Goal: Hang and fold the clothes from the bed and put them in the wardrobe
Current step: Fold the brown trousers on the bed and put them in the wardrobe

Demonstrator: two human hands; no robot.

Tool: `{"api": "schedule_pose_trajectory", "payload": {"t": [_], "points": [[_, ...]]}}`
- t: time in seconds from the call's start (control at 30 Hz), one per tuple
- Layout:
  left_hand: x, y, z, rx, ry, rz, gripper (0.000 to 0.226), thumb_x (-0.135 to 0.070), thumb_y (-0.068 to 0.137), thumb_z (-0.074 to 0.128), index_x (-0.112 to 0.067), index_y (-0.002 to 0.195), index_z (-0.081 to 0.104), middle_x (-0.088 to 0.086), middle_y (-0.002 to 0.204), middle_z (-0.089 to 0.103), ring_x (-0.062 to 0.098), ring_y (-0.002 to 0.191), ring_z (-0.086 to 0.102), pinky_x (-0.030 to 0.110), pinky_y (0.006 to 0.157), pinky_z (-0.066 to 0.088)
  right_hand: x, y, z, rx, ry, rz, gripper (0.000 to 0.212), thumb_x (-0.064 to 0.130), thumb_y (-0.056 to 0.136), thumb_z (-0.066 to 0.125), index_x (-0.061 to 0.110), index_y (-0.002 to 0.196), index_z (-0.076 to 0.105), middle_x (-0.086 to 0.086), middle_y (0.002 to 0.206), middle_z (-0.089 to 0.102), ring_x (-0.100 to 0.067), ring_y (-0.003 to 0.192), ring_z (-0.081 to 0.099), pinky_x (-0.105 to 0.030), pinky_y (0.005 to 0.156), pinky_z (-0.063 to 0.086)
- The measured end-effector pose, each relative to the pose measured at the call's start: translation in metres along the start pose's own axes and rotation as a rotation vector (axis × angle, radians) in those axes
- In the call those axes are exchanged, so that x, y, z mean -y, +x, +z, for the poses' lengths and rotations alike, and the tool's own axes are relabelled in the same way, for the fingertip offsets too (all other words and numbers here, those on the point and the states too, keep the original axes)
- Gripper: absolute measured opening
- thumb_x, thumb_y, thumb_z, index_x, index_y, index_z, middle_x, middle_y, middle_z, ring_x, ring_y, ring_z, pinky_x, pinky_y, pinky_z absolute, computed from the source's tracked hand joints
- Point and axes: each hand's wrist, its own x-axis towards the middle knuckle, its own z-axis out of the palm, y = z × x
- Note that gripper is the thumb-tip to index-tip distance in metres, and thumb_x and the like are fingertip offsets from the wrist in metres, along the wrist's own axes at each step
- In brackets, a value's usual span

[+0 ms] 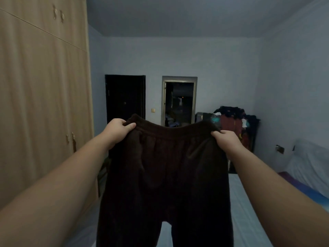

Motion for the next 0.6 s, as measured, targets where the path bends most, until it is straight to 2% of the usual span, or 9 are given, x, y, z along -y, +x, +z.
{"api": "schedule_pose_trajectory", "payload": {"t": [0.07, 0.17, 0.23, 0.3, 0.43, 0.53, 0.6], "points": [[0.0, -0.005, 0.008, 0.052, -0.187, -0.087, 0.03, -0.04, 0.097, 0.062, -0.011, 0.099, 0.068, 0.009, 0.097, 0.071, 0.024, 0.089, 0.068, 0.035, 0.077, 0.056, 0.0, -0.002, 0.008, 0.004, 0.018, 0.024, 0.025, 0.033, 0.097, 0.054, 0.012, 0.094, 0.068, -0.014, 0.097, 0.069, -0.032, 0.092, 0.066, -0.048, 0.09, 0.055], [-0.001, -0.016, 0.021, 0.193, -0.485, -0.237, 0.032, -0.037, 0.098, 0.06, -0.007, 0.107, 0.068, 0.015, 0.105, 0.074, 0.028, 0.096, 0.07, 0.035, 0.074, 0.055, -0.003, -0.008, 0.021, 0.039, 0.07, 0.126, 0.027, 0.032, 0.098, 0.051, 0.01, 0.102, 0.065, -0.015, 0.098, 0.068, -0.033, 0.093, 0.065, -0.047, 0.089, 0.054], [-0.003, -0.024, 0.034, 0.267, -0.606, -0.266, 0.032, -0.034, 0.1, 0.057, -0.006, 0.111, 0.068, 0.016, 0.107, 0.075, 0.029, 0.099, 0.071, 0.039, 0.08, 0.057, -0.007, -0.016, 0.031, 0.076, 0.209, 0.201, 0.026, 0.031, 0.098, 0.055, 0.008, 0.103, 0.065, -0.016, 0.097, 0.069, -0.032, 0.091, 0.066, -0.04, 0.076, 0.054], [-0.007, -0.034, 0.05, 0.281, -0.658, -0.244, 0.029, -0.03, 0.1, 0.057, -0.006, 0.114, 0.067, 0.016, 0.107, 0.074, 0.029, 0.1, 0.071, 0.043, 0.084, 0.058, -0.011, -0.025, 0.044, 0.119, 0.335, 0.239, 0.025, 0.031, 0.098, 0.059, 0.009, 0.104, 0.066, -0.016, 0.098, 0.072, -0.032, 0.091, 0.069, -0.036, 0.067, 0.052], [-0.019, -0.053, 0.082, 0.293, -0.653, -0.163, 0.023, -0.029, 0.099, 0.06, -0.015, 0.115, 0.067, 0.006, 0.103, 0.076, 0.02, 0.092, 0.074, 0.034, 0.067, 0.059, -0.019, -0.04, 0.076, 0.104, 0.416, 0.144, 0.023, 0.031, 0.099, 0.057, 0.012, 0.099, 0.07, -0.016, 0.097, 0.073, -0.032, 0.091, 0.071, -0.042, 0.077, 0.058], [-0.023, -0.061, 0.1, 0.26, -0.67, -0.149, 0.014, -0.029, 0.102, 0.055, -0.022, 0.106, 0.066, 0.003, 0.101, 0.073, 0.02, 0.094, 0.071, 0.03, 0.066, 0.055, -0.029, -0.04, 0.091, -0.018, 0.282, 0.059, 0.03, 0.035, 0.099, 0.053, 0.013, 0.089, 0.07, -0.013, 0.091, 0.072, -0.029, 0.088, 0.069, -0.048, 0.084, 0.058], [-0.019, -0.058, 0.099, 0.175, -0.637, -0.141, 0.018, -0.031, 0.104, 0.051, -0.02, 0.106, 0.065, 0.005, 0.102, 0.071, 0.021, 0.094, 0.068, 0.03, 0.065, 0.052, -0.035, -0.03, 0.081, -0.122, 0.269, 0.089, 0.031, 0.035, 0.096, 0.053, 0.012, 0.083, 0.068, -0.013, 0.089, 0.071, -0.031, 0.088, 0.067, -0.05, 0.088, 0.056]]}}
